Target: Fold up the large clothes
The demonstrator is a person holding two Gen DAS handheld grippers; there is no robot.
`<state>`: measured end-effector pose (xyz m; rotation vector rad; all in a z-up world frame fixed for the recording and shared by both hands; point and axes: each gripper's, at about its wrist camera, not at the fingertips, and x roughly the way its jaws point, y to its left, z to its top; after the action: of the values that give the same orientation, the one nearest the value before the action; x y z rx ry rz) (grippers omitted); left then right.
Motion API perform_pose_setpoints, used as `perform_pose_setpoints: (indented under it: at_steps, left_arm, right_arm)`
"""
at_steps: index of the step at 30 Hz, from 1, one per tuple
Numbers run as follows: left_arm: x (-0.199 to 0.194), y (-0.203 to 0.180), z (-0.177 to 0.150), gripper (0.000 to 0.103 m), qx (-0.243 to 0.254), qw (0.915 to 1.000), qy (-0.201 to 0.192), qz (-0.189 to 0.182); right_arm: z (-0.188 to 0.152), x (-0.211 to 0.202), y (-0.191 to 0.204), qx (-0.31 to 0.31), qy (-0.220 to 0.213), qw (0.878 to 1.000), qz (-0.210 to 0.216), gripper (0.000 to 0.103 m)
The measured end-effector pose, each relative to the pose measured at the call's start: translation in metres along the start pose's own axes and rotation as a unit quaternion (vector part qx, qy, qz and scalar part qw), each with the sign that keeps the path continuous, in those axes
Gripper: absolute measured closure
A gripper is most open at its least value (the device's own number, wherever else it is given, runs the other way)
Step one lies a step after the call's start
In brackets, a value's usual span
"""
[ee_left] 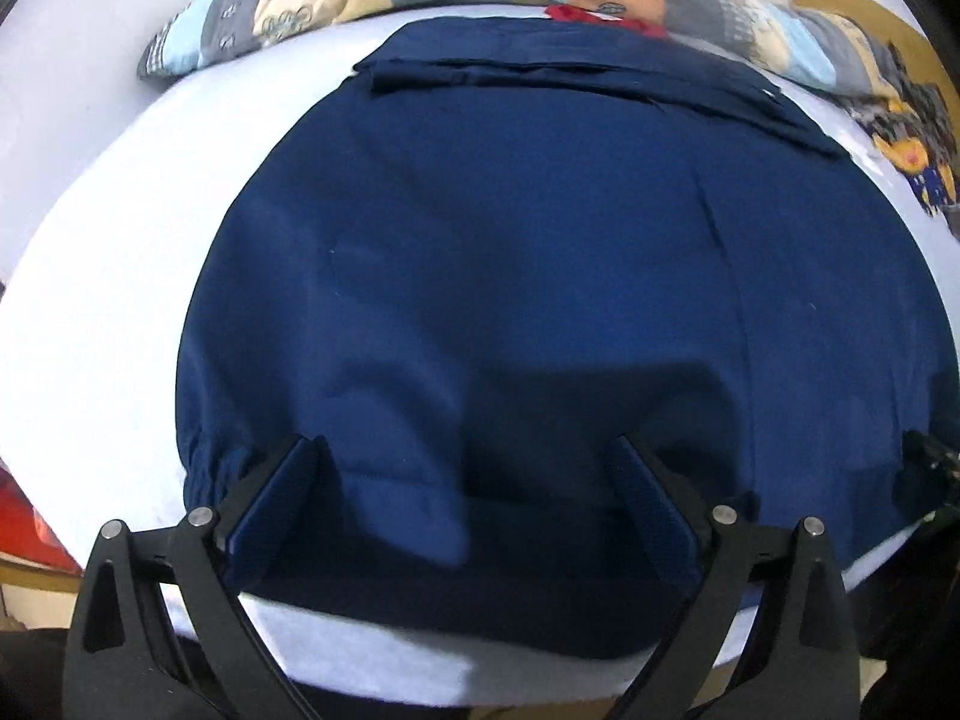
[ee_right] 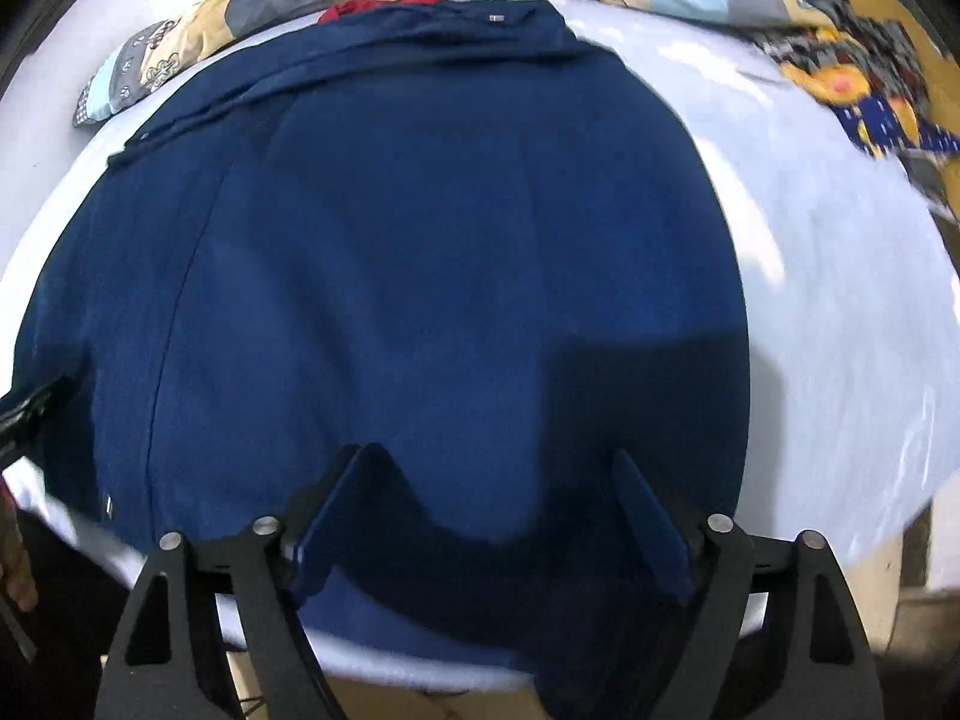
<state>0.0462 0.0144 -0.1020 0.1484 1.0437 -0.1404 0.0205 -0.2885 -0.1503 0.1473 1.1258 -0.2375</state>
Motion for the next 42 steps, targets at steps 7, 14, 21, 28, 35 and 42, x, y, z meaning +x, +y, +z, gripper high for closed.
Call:
perform_pose_setpoints:
  at_steps: [7, 14, 21, 28, 35, 42]
  left_arm:
    - [-0.01, -0.021, -0.003, 0.004, -0.046, 0.998, -0.042, -0.012]
    - [0.019, -0.033, -0.005, 0.0, -0.023, 0.9993, -0.025, 0.016]
    - [0.023, -0.021, 0.002, 0.0, -0.028, 0.9995, -0.015, 0.009]
    - [0.017, -0.032, -0.009, 0.0, -0.035, 0.9993, -0.013, 0.008]
    - [0.017, -0.031, -0.011, 0.0, -0.036, 0.9992, -0.017, 0.007]
    - [0.016, -0.033, -0.014, 0.0, -0.031, 0.999, -0.03, 0.012]
  right_arm:
    - [0.011, -0.029, 0.025, -0.009, -0.101, 0.995, 0.025, 0.025]
    - [0.017, 0.01, 0.048, -0.039, -0.045, 0.998, -0.003, 0.017]
    - [0.003, 0.016, 0.05, -0.018, -0.025, 0.999, 0.008, 0.0]
    - [0.006, 0.016, 0.05, 0.015, 0.018, 1.0, 0.009, 0.0]
    - [-0.006, 0.012, 0.053, 0.01, -0.02, 1.0, 0.001, 0.0]
    - [-0.002, 0.015, 0.052, -0.001, -0.017, 1.0, 0.0, 0.0]
